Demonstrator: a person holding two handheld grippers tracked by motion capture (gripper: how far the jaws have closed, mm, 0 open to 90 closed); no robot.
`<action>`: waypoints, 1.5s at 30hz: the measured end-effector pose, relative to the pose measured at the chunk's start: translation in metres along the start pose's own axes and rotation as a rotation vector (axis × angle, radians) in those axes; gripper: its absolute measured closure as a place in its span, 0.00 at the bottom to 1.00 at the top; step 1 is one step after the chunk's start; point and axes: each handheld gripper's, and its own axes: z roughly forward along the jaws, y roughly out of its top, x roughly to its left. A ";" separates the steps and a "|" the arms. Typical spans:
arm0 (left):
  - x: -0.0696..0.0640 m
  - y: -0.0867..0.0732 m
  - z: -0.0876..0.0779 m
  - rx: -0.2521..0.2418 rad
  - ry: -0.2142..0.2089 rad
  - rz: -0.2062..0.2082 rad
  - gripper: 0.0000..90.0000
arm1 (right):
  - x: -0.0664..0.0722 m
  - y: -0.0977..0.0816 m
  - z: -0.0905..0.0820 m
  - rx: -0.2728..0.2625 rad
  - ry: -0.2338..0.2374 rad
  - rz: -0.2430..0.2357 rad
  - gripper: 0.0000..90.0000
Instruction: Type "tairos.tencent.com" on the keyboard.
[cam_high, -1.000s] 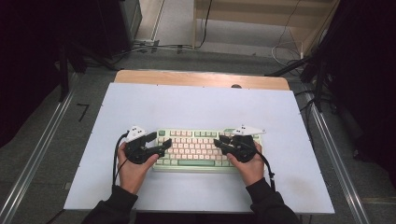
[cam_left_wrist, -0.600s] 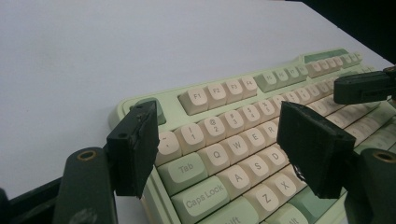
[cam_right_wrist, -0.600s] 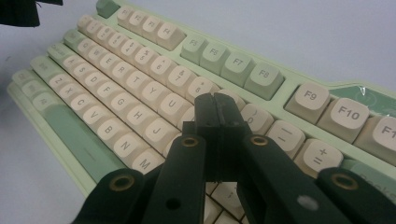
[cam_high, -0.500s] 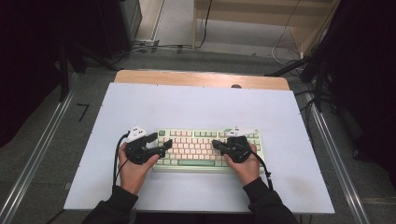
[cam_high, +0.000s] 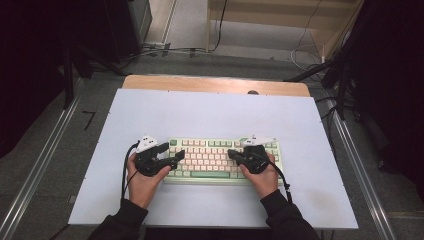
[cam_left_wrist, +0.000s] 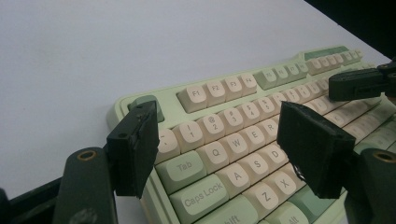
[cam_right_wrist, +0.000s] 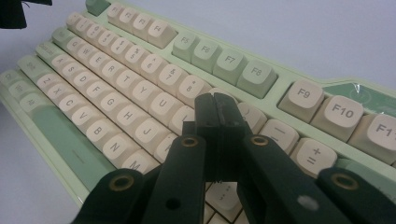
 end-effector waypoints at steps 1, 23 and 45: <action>0.000 0.000 0.000 0.001 0.001 0.001 0.34 | 0.000 0.000 0.000 0.000 0.001 0.002 0.98; -0.002 0.000 0.001 0.006 -0.005 0.006 0.34 | 0.001 -0.001 0.004 0.026 0.003 -0.001 0.97; -0.007 -0.001 0.000 0.020 -0.038 0.035 0.55 | -0.007 0.009 -0.024 -0.121 0.002 0.054 0.54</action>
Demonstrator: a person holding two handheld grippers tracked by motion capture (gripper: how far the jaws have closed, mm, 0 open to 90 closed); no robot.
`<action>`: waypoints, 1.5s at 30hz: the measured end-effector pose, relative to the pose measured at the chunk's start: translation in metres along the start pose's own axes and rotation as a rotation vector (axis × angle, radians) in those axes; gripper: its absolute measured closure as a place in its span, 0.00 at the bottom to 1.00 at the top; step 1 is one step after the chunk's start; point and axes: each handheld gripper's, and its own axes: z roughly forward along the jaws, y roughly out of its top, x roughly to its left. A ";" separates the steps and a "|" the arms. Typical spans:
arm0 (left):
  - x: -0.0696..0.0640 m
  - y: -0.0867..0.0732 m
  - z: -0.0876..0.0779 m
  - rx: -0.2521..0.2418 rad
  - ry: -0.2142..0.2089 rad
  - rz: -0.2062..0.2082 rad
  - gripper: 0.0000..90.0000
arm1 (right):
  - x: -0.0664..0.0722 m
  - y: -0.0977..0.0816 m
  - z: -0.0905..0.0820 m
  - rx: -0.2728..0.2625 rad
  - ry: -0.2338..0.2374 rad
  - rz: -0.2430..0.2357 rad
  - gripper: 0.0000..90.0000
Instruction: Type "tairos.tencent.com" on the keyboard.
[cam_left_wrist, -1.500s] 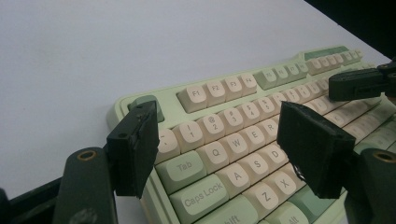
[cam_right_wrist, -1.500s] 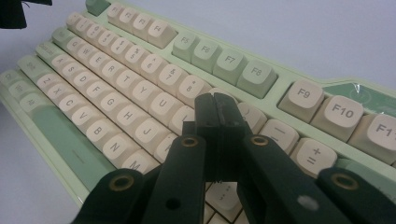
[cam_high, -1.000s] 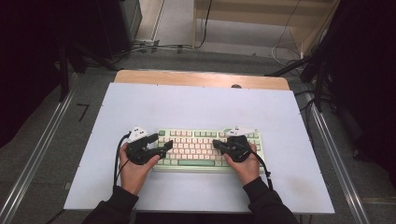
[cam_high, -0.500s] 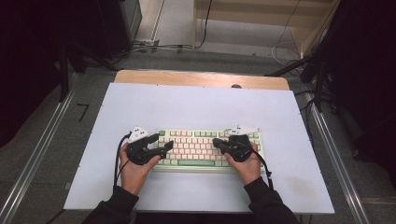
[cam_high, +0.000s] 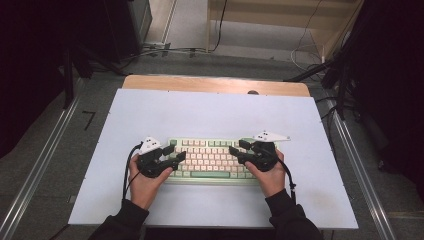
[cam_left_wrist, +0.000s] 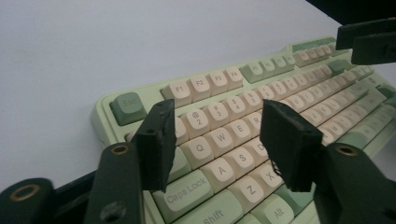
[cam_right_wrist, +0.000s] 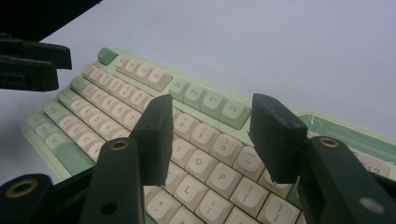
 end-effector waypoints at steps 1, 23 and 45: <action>-0.001 0.000 0.000 0.001 -0.012 -0.004 0.58 | 0.000 0.000 0.000 0.002 -0.001 0.001 0.54; -0.009 -0.002 0.008 0.062 -0.074 0.050 1.00 | 0.001 0.000 0.000 0.009 -0.009 -0.001 0.55; -0.010 -0.005 0.021 0.113 -0.075 0.045 1.00 | 0.002 -0.002 0.001 0.021 -0.005 0.002 0.55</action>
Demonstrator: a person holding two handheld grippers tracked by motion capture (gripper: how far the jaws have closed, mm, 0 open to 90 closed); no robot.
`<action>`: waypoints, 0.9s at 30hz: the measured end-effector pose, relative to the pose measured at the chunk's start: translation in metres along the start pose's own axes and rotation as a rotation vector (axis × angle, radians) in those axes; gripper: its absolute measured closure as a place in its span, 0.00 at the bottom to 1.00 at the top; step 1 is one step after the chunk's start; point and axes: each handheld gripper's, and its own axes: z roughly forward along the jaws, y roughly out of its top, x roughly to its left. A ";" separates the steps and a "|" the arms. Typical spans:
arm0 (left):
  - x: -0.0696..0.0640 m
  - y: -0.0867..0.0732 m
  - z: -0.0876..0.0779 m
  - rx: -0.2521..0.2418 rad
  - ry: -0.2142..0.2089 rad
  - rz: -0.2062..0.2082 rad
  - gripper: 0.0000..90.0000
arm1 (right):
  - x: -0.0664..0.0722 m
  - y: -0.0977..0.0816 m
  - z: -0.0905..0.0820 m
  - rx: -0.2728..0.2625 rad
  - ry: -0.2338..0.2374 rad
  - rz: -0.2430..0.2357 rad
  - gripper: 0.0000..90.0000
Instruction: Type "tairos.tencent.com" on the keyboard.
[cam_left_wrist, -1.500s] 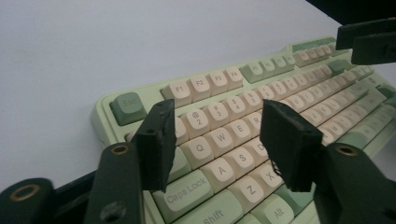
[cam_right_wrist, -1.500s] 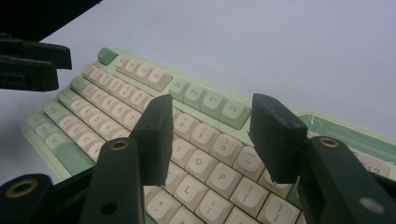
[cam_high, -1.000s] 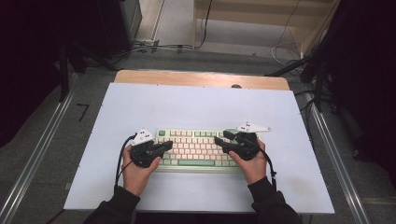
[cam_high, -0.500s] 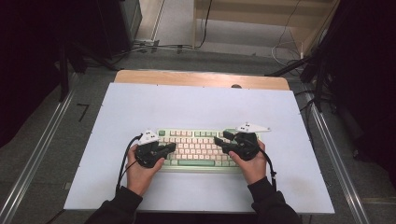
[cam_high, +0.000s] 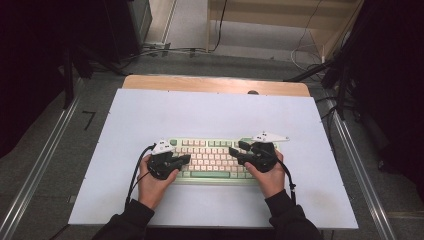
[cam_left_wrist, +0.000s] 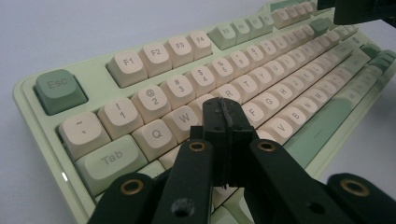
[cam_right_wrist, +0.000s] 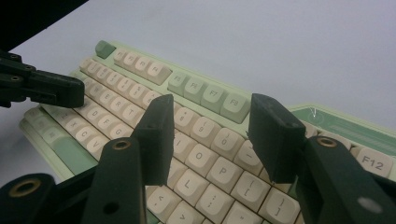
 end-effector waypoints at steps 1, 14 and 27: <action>0.000 0.000 0.000 0.001 -0.001 0.001 1.00 | 0.000 0.000 0.000 0.000 0.000 0.000 0.55; 0.000 -0.001 0.001 0.015 -0.003 -0.001 1.00 | -0.001 0.000 0.000 -0.002 0.001 0.000 0.55; 0.004 0.005 -0.016 -0.161 0.002 -0.039 0.51 | -0.003 -0.001 -0.005 -0.009 -0.005 0.002 0.54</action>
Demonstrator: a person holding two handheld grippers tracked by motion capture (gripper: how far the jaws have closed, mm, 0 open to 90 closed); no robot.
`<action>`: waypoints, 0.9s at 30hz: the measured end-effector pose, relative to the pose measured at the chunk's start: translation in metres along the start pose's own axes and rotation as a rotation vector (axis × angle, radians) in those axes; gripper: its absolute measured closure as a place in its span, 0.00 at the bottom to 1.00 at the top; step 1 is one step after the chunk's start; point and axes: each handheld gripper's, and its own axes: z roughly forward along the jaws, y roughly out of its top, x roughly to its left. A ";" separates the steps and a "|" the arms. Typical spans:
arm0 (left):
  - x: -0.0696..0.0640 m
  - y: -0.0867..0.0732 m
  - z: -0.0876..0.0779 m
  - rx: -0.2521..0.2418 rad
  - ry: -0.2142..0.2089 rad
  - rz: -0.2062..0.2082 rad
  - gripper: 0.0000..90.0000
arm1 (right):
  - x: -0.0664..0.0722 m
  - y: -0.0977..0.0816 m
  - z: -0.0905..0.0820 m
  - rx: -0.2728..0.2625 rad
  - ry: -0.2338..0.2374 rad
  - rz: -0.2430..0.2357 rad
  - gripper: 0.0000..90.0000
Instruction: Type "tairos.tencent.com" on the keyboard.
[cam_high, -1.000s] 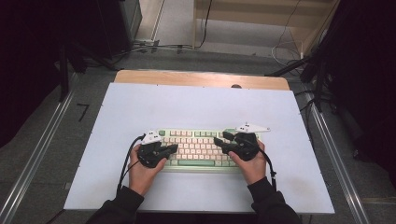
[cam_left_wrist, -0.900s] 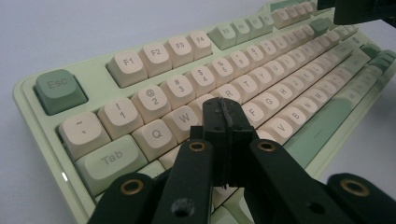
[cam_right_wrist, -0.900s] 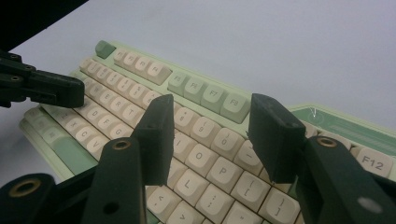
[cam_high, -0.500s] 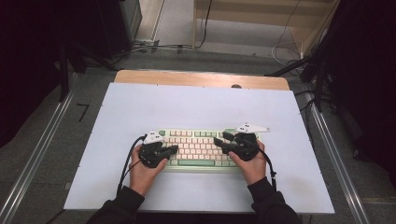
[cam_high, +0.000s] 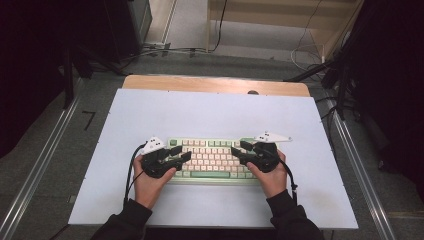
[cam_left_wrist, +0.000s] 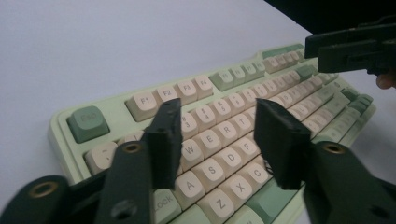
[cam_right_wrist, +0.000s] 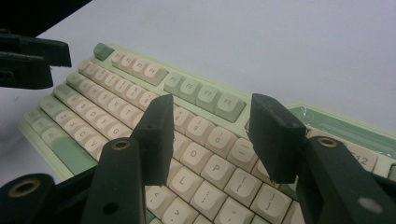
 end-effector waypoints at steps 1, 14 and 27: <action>0.000 0.000 0.000 -0.004 0.005 -0.002 0.46 | 0.000 0.000 0.000 -0.001 0.001 0.000 0.54; 0.000 0.001 -0.003 -0.023 0.056 -0.009 0.28 | 0.000 -0.001 -0.007 -0.003 0.002 -0.006 0.54; 0.001 0.000 -0.005 -0.029 0.067 -0.012 0.26 | 0.005 -0.005 -0.013 0.004 0.003 -0.033 0.68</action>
